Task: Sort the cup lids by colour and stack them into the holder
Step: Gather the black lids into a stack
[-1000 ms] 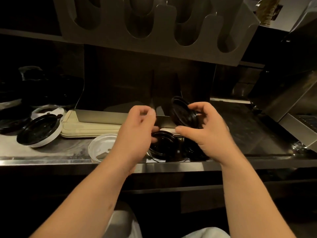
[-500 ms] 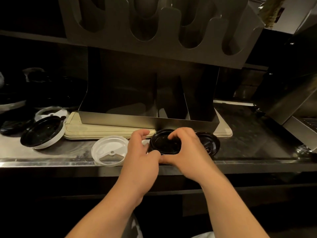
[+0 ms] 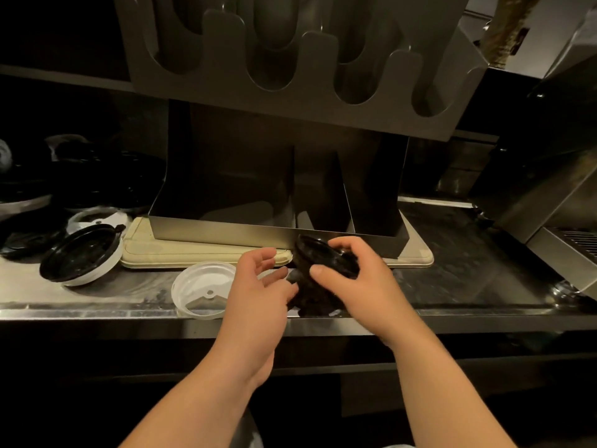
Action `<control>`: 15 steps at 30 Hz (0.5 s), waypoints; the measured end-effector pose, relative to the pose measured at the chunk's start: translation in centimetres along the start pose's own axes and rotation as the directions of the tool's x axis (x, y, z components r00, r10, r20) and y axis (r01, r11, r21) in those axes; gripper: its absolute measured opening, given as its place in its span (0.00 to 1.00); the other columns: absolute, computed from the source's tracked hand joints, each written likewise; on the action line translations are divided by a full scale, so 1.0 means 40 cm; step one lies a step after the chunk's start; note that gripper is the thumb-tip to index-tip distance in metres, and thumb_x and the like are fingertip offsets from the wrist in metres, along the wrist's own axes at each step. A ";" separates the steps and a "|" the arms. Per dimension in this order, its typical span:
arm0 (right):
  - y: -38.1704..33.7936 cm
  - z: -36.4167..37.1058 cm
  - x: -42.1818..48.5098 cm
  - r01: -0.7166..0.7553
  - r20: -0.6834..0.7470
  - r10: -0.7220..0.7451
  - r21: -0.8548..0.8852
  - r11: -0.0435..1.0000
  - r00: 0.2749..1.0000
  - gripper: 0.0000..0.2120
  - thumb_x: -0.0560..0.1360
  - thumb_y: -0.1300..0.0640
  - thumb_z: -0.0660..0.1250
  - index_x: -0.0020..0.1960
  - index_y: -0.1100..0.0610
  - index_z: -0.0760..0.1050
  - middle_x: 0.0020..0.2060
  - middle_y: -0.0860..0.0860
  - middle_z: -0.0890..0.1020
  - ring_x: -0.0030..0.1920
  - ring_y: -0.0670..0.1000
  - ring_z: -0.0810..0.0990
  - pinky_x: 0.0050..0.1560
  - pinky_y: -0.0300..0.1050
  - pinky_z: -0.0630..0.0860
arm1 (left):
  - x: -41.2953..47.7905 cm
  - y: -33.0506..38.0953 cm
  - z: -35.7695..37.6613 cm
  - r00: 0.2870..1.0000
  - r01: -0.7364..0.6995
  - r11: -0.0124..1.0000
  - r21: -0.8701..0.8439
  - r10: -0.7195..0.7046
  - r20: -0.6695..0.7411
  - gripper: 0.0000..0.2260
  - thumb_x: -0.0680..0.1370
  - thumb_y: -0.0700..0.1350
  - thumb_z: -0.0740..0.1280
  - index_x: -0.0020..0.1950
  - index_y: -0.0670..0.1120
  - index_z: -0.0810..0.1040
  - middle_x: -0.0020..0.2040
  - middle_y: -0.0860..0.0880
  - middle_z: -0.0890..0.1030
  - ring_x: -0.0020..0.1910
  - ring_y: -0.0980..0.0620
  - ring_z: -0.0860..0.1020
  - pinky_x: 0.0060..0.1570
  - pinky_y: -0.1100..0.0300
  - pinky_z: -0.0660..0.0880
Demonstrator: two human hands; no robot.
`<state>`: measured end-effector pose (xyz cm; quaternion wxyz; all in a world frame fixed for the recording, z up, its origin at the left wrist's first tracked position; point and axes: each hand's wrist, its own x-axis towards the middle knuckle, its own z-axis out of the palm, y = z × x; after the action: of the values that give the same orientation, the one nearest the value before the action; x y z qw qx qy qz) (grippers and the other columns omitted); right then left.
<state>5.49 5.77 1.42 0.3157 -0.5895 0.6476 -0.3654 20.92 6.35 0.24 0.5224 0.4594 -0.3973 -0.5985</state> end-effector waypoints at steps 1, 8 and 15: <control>-0.007 -0.006 -0.002 -0.017 0.000 0.017 0.099 0.995 1.000 0.21 0.74 0.45 0.73 0.64 0.42 0.72 0.60 0.43 0.77 0.60 0.48 0.79 0.55 0.49 0.82 | -0.003 -0.003 0.005 0.999 -0.035 0.999 0.023 0.034 0.042 0.24 0.79 0.31 0.65 0.61 0.61 0.71 0.60 0.60 0.75 0.57 0.62 0.77 0.44 0.65 0.79; -0.033 -0.006 -0.035 -0.084 0.203 -0.006 0.433 0.898 0.979 0.26 0.70 0.31 0.63 0.63 0.43 0.77 0.59 0.47 0.83 0.62 0.48 0.81 0.66 0.53 0.75 | -0.016 -0.012 0.030 0.960 -0.264 0.950 0.164 0.244 0.137 0.27 0.79 0.41 0.69 0.66 0.69 0.65 0.60 0.68 0.75 0.63 0.68 0.73 0.56 0.65 0.75; -0.021 -0.007 -0.038 -0.152 0.250 0.013 0.548 0.822 0.968 0.29 0.72 0.27 0.60 0.66 0.40 0.78 0.66 0.47 0.80 0.71 0.50 0.74 0.76 0.60 0.63 | -0.005 0.003 0.020 0.942 -0.322 0.928 0.187 0.294 0.165 0.27 0.75 0.44 0.74 0.64 0.69 0.69 0.60 0.67 0.76 0.59 0.70 0.75 0.45 0.73 0.75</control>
<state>5.85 7.27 2.25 0.5653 -0.4802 0.4941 -0.4535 20.19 6.54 0.57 0.5304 0.4029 -0.5600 -0.4927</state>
